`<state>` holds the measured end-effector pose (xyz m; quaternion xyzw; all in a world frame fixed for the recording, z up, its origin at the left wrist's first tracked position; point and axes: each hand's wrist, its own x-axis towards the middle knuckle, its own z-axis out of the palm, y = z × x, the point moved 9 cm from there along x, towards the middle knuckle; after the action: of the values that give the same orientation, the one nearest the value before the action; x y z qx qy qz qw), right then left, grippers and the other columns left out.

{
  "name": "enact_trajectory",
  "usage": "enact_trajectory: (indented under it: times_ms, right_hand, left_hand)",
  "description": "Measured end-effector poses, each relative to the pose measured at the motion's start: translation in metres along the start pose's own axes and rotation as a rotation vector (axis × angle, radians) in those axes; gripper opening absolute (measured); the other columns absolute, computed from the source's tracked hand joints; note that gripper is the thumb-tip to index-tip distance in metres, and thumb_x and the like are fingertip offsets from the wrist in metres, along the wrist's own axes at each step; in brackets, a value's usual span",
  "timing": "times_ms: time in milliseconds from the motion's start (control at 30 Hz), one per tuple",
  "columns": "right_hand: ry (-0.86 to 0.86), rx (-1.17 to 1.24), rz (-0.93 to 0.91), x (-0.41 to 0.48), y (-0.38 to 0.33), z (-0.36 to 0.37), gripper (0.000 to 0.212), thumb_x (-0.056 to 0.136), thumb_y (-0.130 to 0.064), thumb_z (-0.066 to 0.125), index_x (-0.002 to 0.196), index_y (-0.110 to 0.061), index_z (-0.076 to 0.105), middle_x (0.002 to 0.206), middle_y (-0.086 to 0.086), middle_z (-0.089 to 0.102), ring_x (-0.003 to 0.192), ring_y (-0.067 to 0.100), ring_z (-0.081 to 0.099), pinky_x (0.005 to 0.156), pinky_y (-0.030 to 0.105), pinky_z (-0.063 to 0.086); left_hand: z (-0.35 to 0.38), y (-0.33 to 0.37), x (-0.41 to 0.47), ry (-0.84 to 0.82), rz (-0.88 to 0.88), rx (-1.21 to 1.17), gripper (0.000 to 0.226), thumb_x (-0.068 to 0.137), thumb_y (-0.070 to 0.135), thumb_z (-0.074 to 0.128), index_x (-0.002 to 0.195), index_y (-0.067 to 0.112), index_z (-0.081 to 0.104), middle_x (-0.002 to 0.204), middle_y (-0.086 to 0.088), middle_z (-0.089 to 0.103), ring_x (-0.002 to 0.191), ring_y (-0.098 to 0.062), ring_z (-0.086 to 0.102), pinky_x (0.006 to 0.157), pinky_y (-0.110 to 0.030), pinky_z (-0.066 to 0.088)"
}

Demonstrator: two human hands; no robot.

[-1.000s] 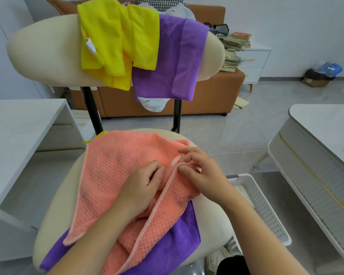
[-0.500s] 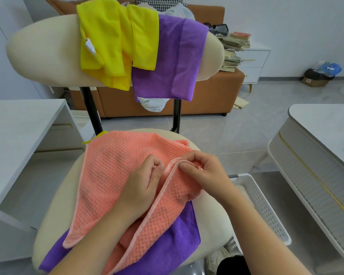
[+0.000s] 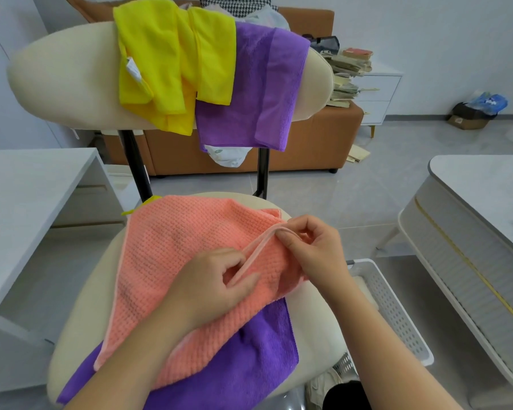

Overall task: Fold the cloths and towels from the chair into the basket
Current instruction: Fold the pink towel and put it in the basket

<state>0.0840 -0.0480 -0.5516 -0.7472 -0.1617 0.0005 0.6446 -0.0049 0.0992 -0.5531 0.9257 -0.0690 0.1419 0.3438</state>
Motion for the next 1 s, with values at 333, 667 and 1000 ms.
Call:
enact_trajectory:
  times_ms: [333,667,1000]
  right_hand:
    - [0.287,-0.011,0.208,0.008,0.028,-0.045,0.011,0.082,-0.01,0.069,0.073,-0.014,0.065,0.073,-0.004,0.065,0.07,0.005,0.057,0.066,0.018,0.045]
    - [0.385,0.095,0.283,0.006,0.039,-0.068,0.011,0.084,-0.006,0.067,0.076,-0.014,0.064,0.076,-0.001,0.063,0.07,0.005,0.056,0.056,0.009,0.045]
    - [0.269,0.093,0.279,0.004,0.041,-0.068,0.006,0.084,-0.007,0.068,0.08,-0.01,0.064,0.078,0.002,0.063,0.075,0.013,0.057,0.069,0.025,0.048]
  left_hand:
    - [-0.055,-0.041,-0.02,0.038,-0.23,0.37,0.024,0.085,0.042,0.047,0.07,0.024,0.054,0.077,0.01,0.056,0.074,-0.01,0.052,0.06,-0.028,0.039]
    - [-0.095,-0.085,-0.042,0.242,-0.378,0.097,0.006,0.086,0.02,0.066,0.081,0.019,0.068,0.08,0.004,0.064,0.074,-0.014,0.055,0.065,-0.015,0.038]
    - [-0.111,-0.1,-0.056,0.53,-0.489,-0.26,0.012,0.08,0.022,0.071,0.071,0.021,0.063,0.066,0.006,0.063,0.066,-0.022,0.058,0.053,-0.041,0.05]
